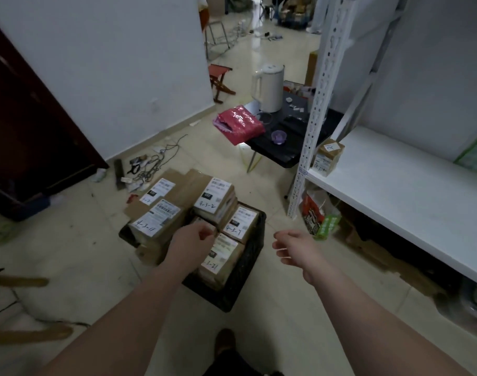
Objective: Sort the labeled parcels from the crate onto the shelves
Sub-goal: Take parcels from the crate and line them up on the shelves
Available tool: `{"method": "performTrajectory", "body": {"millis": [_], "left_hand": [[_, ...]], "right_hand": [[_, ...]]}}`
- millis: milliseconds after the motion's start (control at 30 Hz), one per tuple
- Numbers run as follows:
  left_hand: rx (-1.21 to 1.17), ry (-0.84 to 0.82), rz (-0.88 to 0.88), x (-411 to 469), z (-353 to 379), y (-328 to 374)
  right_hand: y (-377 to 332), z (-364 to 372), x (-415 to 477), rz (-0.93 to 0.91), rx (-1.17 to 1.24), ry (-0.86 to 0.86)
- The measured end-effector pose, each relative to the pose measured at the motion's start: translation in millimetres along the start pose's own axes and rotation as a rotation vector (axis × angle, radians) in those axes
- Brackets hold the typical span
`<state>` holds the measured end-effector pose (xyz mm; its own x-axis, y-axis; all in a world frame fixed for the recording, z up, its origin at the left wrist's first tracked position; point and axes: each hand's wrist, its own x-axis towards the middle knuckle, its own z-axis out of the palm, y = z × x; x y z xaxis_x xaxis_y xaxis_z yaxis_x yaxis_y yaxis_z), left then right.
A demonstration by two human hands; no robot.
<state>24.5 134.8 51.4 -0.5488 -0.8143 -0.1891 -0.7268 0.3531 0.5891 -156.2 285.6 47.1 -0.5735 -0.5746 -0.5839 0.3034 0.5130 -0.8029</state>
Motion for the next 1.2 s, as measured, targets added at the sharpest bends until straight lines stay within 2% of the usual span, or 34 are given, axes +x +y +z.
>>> {"method": "performTrajectory", "body": {"millis": [133,300,433,600,767,933,1200], "left_hand": [[-0.011,0.078,-0.055,-1,-22,-33],[-0.135,0.107,-0.138,3,-51,-80],[-0.171,0.108,-0.165,16,-86,-131],[-0.149,0.062,-0.167,50,-137,-203],[-0.087,-0.122,-0.164,85,-150,-244],[-0.125,-0.357,-0.170,115,-129,-251],[-0.174,-0.434,-0.275,152,-101,-247]], "right_hand": [[-7,34,-4,0.002,-0.036,-0.011],[-15,94,6,0.023,-0.078,-0.045],[-18,156,22,0.085,0.019,-0.059],[-14,255,41,0.270,0.170,-0.042],[-2,324,46,0.373,0.235,-0.018],[8,339,48,0.410,0.265,0.051],[5,328,86,0.406,0.282,0.060]]}}
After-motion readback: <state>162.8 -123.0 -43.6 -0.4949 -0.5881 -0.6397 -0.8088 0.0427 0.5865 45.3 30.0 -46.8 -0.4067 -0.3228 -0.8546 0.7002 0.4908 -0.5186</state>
